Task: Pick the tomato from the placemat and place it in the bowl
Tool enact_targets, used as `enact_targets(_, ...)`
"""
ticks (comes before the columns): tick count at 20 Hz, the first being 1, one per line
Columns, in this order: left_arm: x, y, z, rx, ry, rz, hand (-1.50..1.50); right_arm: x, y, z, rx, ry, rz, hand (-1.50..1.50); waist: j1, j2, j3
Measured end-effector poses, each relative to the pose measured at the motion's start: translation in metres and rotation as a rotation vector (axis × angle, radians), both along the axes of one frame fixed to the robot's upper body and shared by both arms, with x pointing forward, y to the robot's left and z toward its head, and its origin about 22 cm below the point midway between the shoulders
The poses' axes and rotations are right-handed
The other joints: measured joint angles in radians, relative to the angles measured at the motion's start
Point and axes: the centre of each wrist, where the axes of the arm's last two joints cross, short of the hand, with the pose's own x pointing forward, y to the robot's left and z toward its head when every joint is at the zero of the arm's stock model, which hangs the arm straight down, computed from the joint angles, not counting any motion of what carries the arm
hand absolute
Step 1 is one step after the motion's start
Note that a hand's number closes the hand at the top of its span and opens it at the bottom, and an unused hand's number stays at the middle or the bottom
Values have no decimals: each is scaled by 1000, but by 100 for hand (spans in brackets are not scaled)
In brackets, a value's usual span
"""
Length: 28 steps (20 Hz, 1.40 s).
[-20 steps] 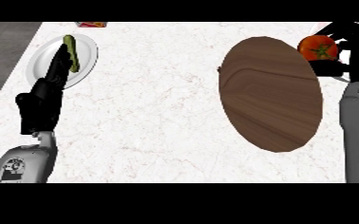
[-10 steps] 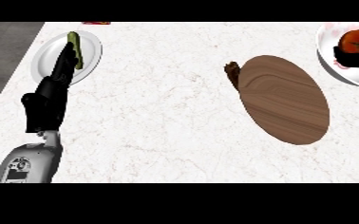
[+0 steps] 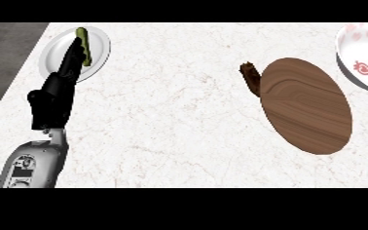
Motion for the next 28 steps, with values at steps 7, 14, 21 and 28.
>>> enact_targets(7, 0, -3, 1, -7, -7, -12, 0, -10, -16, -14, 171, 43, 10, -150, 16, 8, 4)
enact_targets(14, 3, -4, 1, -9, -6, -12, 0, -12, -17, -22, 303, -32, 130, -150, 15, 10, 6)
enact_targets(21, 1, 0, -5, -10, 1, -2, 0, -26, -40, -11, 395, -161, 161, -150, 5, 5, 5)
enact_targets(28, -2, 3, -9, -13, 11, 20, 0, -60, -74, -10, 507, -231, 203, -150, -18, -5, 3)
